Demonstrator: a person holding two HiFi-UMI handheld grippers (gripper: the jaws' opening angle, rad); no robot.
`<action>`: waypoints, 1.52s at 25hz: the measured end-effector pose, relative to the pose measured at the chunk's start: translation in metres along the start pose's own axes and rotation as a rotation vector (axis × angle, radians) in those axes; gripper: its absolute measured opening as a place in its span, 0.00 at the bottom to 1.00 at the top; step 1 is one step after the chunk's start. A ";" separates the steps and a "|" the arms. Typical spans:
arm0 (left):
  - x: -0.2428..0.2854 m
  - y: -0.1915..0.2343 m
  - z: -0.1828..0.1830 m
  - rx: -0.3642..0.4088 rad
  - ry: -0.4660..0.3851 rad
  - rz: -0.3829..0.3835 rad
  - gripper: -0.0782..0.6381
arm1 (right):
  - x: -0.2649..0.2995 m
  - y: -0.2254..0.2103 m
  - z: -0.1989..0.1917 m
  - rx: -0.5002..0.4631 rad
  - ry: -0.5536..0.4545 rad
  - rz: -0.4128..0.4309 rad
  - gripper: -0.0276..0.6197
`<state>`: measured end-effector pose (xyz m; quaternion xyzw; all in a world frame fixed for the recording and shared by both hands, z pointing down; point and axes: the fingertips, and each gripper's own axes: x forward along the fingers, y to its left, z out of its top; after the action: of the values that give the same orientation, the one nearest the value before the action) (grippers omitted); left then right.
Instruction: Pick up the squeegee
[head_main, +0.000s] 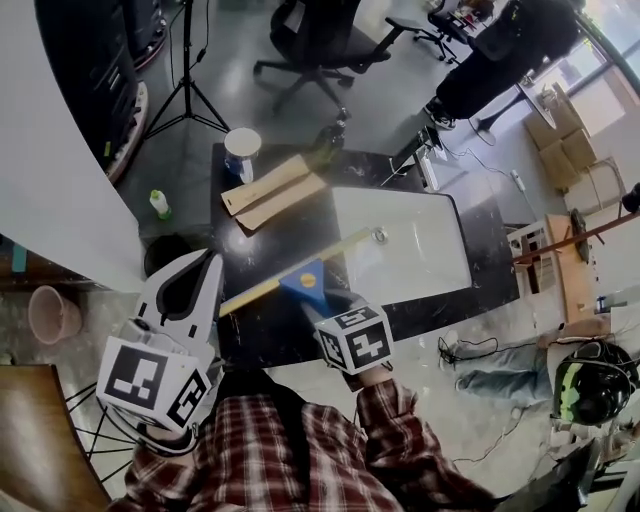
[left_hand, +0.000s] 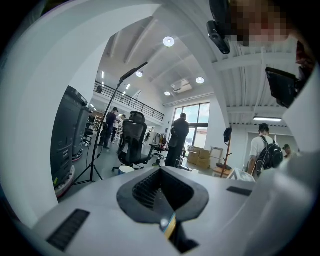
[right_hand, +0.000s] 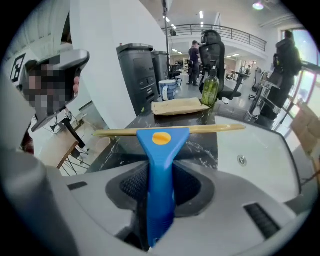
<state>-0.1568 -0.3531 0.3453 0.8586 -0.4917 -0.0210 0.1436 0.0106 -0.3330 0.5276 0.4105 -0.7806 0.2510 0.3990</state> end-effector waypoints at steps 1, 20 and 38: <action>0.001 -0.003 0.001 0.004 0.001 -0.007 0.12 | -0.005 -0.004 0.005 0.014 -0.026 -0.005 0.25; -0.006 -0.017 0.046 0.050 -0.059 -0.048 0.12 | -0.184 -0.042 0.137 0.107 -0.734 -0.135 0.25; 0.004 -0.039 0.058 0.059 -0.095 -0.086 0.12 | -0.242 -0.008 0.162 0.032 -0.938 -0.065 0.25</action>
<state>-0.1322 -0.3506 0.2798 0.8808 -0.4611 -0.0532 0.0936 0.0326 -0.3475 0.2377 0.5098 -0.8595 0.0376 0.0046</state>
